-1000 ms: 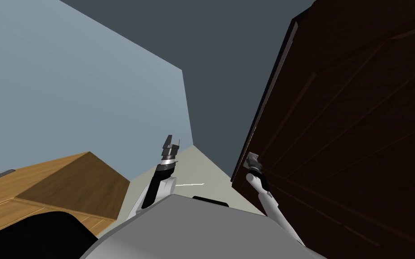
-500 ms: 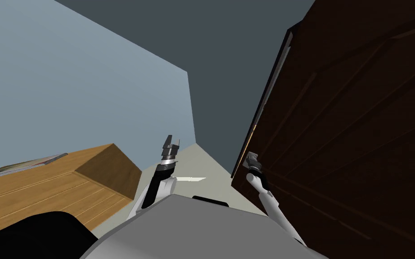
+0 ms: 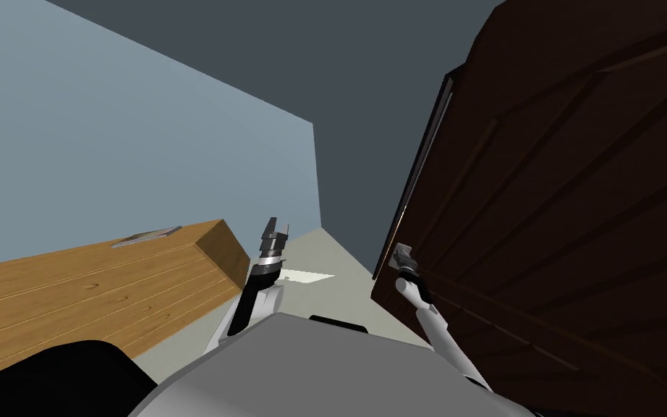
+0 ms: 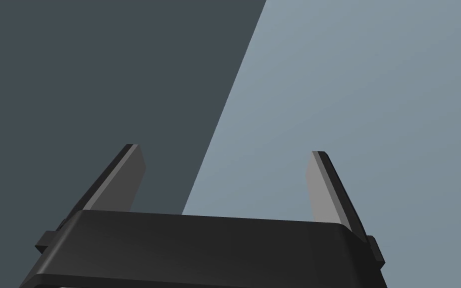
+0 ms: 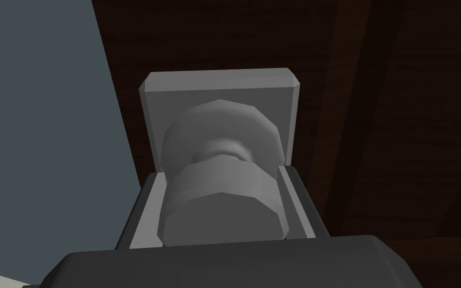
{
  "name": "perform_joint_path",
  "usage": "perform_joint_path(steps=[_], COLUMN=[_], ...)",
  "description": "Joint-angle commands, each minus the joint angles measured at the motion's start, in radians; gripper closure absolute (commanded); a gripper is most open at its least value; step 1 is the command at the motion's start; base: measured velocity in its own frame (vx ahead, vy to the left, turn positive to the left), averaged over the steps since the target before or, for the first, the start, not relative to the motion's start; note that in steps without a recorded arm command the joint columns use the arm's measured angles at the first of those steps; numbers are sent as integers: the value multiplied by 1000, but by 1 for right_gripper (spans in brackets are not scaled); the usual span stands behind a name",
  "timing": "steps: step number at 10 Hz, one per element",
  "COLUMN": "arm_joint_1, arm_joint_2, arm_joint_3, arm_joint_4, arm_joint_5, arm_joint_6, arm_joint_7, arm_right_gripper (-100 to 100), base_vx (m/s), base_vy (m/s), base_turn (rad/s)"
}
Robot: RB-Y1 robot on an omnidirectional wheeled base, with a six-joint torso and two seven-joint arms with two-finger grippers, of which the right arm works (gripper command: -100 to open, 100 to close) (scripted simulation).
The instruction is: Pull the door open
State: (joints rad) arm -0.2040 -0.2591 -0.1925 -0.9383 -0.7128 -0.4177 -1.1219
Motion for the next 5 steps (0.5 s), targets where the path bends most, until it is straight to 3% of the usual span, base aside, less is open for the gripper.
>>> perform_joint_path(steps=[1, 2, 5], arm_joint_1=[-5, -2, 11], arm_joint_2=[-8, -5, -16], arm_joint_3=[13, 7, 41], arm_joint_4=[7, 5, -7], arm_joint_5=[8, 5, 9], arm_joint_6=[-3, 0, 6], arm_joint_7=[-25, -14, -41], arm_right_gripper=[100, 100, 100], base_vx=[-267, -117, -222], base_vy=[1, 1, -41], base_turn=[127, 36, 123])
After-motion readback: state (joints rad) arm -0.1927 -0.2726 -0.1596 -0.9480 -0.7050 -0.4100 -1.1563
